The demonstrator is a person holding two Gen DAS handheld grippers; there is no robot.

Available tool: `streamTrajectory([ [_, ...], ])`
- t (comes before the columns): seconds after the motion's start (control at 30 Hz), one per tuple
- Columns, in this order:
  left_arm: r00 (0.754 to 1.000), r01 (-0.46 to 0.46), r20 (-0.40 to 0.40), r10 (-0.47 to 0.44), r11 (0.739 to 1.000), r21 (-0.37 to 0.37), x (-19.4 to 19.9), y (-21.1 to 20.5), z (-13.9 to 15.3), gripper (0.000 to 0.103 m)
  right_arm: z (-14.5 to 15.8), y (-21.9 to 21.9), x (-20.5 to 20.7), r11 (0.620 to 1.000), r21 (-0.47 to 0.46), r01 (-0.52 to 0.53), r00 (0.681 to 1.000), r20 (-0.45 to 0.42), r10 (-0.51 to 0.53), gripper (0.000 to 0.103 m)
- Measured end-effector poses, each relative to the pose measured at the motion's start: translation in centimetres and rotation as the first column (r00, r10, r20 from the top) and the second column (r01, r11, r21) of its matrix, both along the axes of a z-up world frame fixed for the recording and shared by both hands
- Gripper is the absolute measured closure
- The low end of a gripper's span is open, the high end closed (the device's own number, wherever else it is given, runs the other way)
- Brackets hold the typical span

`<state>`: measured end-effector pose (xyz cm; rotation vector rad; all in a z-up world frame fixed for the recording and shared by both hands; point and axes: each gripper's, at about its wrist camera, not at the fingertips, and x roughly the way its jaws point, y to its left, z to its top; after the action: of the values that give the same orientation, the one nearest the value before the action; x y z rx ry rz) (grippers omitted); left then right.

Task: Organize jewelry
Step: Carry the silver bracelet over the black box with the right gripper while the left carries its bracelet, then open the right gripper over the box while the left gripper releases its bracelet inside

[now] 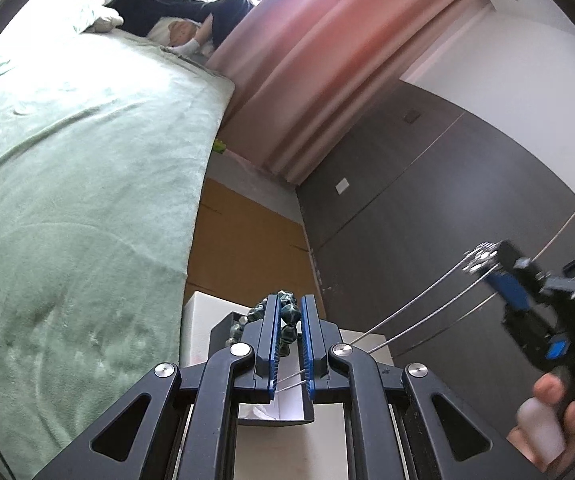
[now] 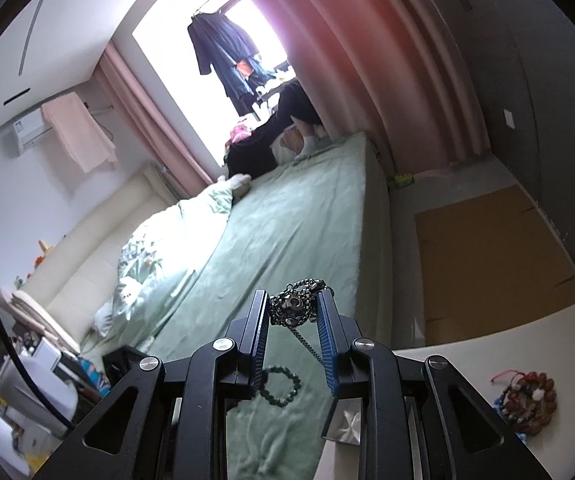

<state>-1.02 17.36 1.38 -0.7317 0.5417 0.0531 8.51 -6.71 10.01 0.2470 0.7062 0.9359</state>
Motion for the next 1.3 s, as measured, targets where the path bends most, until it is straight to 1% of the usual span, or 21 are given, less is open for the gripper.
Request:
streamTrajectory([
  [0.13, 1.000, 0.001, -0.010, -0.001, 1.000, 0.009, 0.2, -0.1, -0.1, 0.093, -2.3, 0.4, 0.7, 1.000, -0.017, -0.008, 0.999, -0.037, 0.007, 0.078],
  [0.27, 1.000, 0.002, -0.026, -0.002, 1.000, 0.025, 0.5, -0.5, -0.2, 0.093, -4.9, 0.3, 1.6, 1.000, -0.004, -0.023, 0.997, -0.074, 0.023, 0.078],
  [0.33, 0.999, 0.003, -0.033, -0.002, 1.000, 0.024, 0.7, -0.5, -0.4, 0.093, -6.1, 0.7, 2.3, 1.000, -0.021, -0.020, 0.993, -0.113, 0.018, 0.078],
  [0.4, 0.999, 0.000, -0.037, 0.001, 1.000, 0.020, 0.8, -0.4, -0.6, 0.093, -7.0, 0.7, 2.8, 0.999, -0.022, -0.032, 0.992, -0.127, 0.029, 0.078],
  [0.73, 0.998, 0.018, -0.059, -0.016, 0.999, 0.028, 1.2, -1.1, -1.0, 0.093, -13.6, 1.0, 5.2, 0.994, -0.108, -0.025, 0.963, -0.269, -0.005, 0.078],
  [0.87, 0.997, 0.025, -0.071, -0.022, 0.999, 0.034, 1.4, -1.3, -1.3, 0.093, -15.5, 1.4, 5.7, 0.991, -0.124, -0.041, 0.953, -0.302, 0.002, 0.078],
  [0.97, 0.996, 0.032, -0.079, -0.029, 0.999, 0.035, 1.6, -1.6, -1.5, 0.093, -16.7, 1.7, 6.2, 0.990, -0.130, -0.048, 0.940, -0.341, 0.001, 0.078],
  [1.03, 0.996, 0.037, -0.082, -0.034, 0.999, 0.031, 1.9, -1.7, -1.6, 0.093, -17.3, 1.7, 6.5, 0.988, -0.149, -0.046, 0.933, -0.359, -0.010, 0.077],
  [1.1, 0.995, 0.046, -0.087, -0.043, 0.999, 0.029, 2.2, -2.1, -1.8, 0.093, -17.5, 1.6, 6.7, 0.988, -0.144, -0.057, 0.927, -0.375, -0.001, 0.077],
  [1.17, 0.994, 0.055, -0.092, -0.052, 0.998, 0.031, 2.5, -2.5, -1.9, 0.093, -17.2, 1.0, 6.7, 0.989, -0.133, -0.061, 0.927, -0.375, 0.006, 0.072],
  [1.23, 0.993, 0.065, -0.104, -0.061, 0.997, 0.038, 3.1, -3.0, -2.2, 0.093, -16.6, -0.1, 6.8, 0.990, -0.136, -0.033, 0.935, -0.355, -0.018, 0.058],
  [1.3, 0.991, 0.073, -0.115, -0.067, 0.996, 0.049, 3.6, -3.7, -2.4, 0.093, -15.9, -1.6, 6.8, 0.990, -0.141, 0.009, 0.939, -0.340, -0.057, 0.056],
])
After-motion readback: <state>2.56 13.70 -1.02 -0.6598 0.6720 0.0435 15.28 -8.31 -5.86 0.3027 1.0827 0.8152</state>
